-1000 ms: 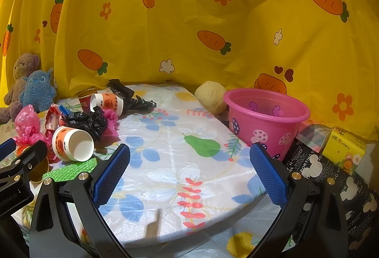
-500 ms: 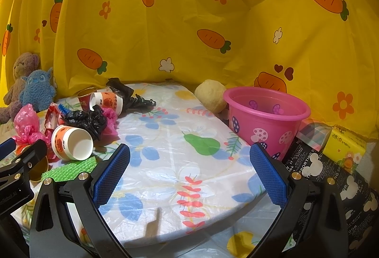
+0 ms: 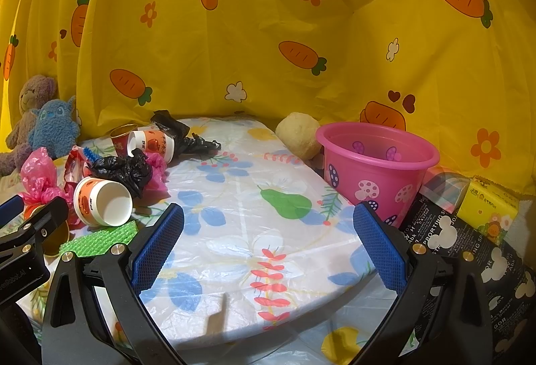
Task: Collect trash
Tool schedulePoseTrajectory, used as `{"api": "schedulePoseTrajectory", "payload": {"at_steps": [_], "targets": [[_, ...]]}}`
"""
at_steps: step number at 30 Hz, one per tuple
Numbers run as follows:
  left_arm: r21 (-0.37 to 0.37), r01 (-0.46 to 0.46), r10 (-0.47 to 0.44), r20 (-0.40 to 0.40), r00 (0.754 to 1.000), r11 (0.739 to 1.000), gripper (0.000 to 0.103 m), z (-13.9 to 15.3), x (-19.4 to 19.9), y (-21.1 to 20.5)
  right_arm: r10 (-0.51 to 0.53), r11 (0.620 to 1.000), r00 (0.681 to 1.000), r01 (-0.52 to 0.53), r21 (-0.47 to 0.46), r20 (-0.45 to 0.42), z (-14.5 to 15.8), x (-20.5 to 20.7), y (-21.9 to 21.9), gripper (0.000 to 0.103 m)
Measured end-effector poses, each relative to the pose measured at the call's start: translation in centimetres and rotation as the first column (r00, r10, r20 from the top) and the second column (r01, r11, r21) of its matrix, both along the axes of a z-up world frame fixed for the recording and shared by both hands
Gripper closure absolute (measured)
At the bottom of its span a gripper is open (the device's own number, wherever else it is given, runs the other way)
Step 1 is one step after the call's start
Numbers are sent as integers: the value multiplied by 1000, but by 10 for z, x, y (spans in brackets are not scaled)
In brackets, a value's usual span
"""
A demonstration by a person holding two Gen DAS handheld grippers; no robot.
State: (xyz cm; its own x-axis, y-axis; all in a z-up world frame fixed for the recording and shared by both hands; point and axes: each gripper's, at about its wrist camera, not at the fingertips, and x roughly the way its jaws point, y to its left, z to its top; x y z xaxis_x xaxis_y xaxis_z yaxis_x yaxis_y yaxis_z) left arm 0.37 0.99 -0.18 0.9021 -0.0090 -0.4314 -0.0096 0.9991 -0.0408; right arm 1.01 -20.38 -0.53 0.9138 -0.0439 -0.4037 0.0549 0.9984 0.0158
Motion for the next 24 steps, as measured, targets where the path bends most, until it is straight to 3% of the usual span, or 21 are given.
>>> {"api": "schedulePoseTrajectory", "payload": {"at_steps": [24], "targets": [[0,1,-1,1,1000,1000,6,0,0,-3,2,1000,1000,-2,2,1,0,-1,1,5]]}}
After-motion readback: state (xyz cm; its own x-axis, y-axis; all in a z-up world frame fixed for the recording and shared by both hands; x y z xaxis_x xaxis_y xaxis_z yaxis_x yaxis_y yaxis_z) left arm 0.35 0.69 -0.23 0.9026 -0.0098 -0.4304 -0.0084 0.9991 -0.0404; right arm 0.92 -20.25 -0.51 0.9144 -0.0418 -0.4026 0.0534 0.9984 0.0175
